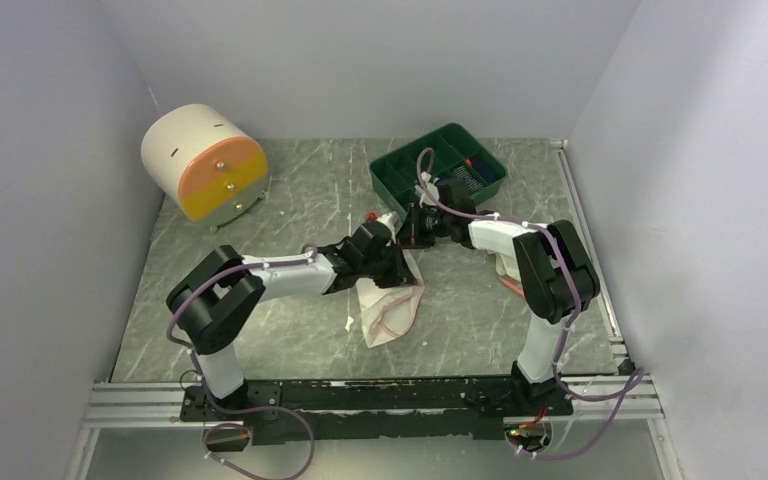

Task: Roll the underwear
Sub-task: Fold the underwear at the center of the board.

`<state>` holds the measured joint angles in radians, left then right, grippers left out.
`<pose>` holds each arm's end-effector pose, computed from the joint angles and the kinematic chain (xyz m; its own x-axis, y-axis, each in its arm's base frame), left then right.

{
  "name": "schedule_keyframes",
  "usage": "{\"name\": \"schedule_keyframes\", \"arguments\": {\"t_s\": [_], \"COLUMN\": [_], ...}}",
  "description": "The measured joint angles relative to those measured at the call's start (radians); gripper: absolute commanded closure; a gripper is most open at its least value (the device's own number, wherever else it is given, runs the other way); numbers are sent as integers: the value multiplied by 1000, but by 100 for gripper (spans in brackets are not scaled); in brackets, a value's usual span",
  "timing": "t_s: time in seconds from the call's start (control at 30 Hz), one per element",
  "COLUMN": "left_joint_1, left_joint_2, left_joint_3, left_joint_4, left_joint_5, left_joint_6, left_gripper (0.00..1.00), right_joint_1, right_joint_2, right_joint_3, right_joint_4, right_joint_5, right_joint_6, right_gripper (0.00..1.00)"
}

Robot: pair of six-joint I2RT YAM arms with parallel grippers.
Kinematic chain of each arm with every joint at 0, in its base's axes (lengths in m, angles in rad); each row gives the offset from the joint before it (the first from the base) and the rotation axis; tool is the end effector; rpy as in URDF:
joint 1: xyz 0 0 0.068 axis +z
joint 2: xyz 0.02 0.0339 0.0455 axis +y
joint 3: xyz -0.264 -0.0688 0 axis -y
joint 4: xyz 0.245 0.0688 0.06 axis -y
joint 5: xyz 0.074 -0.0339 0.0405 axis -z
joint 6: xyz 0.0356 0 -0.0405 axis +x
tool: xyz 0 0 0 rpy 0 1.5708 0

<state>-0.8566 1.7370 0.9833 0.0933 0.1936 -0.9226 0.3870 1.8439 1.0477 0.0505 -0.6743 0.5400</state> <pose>0.2368 -0.2836 0.1831 -0.9130 -0.1410 -0.3827 0.1875 0.6883 -0.7008 0.3437 0.1641 0.1655 -0.9089 0.0633 -0.4123 -0.2941 0.6036 0.7410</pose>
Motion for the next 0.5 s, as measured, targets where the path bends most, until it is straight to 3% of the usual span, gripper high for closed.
{"name": "schedule_keyframes", "arguments": {"t_s": [0.23, 0.3, 0.33, 0.4, 0.47, 0.5], "left_joint_1": [-15, -19, -24, -36, -47, -52], "left_joint_2": [68, 77, 82, 90, 95, 95], "left_joint_3": [33, 33, 33, 33, 32, 31], "left_joint_4": [33, 35, 36, 51, 75, 90], "left_joint_5": [-1, 3, 12, 29, 52, 60], "left_joint_6": [-12, -15, -17, -20, -23, -23], "left_gripper": [92, 78, 65, 56, 45, 41], "right_joint_1": [-34, -40, -41, -43, -42, -40], "right_joint_2": [0, 1, 2, 3, 2, -2], "right_joint_3": [-3, -3, -3, 1, 5, 8], "right_joint_4": [-35, -42, -42, -47, -52, -52], "right_joint_5": [19, 24, 30, 42, 50, 50], "right_joint_6": [-42, -55, -64, -80, -97, -108], "right_gripper": [90, 87, 85, 76, 60, 59]}}
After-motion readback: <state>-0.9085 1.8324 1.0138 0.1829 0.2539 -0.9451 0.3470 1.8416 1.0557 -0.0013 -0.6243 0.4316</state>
